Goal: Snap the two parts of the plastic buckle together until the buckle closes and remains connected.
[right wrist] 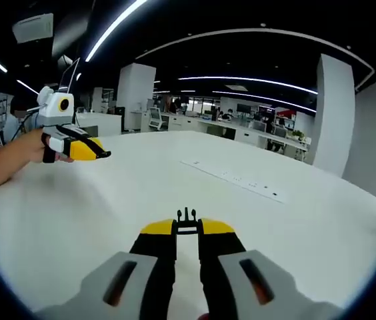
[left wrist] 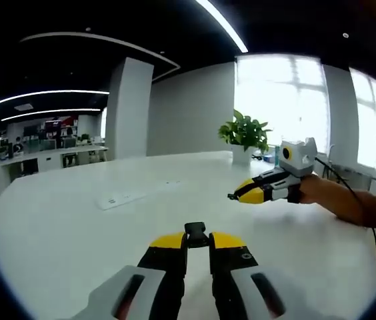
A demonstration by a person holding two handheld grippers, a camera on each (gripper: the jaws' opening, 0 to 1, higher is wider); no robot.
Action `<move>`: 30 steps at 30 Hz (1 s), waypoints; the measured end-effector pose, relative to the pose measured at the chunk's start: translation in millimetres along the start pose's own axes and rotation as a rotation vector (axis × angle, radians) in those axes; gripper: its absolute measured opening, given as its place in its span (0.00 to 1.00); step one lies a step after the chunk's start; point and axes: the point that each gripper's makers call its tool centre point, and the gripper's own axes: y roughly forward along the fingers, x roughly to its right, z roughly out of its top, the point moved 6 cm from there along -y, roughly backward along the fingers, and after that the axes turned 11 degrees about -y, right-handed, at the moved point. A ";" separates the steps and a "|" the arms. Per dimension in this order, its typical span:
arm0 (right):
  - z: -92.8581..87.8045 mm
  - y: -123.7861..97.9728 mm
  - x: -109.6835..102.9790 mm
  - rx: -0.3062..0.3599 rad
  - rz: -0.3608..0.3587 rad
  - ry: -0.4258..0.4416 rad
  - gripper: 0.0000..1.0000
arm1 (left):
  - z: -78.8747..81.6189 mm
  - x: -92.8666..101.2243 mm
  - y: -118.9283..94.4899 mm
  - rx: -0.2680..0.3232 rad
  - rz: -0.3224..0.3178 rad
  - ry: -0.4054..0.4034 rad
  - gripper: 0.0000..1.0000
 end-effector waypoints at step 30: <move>4.3 -14.8 -33.8 0.031 0.194 -0.020 0.10 | -24.4 30.9 -10.2 -0.106 -0.146 0.064 0.11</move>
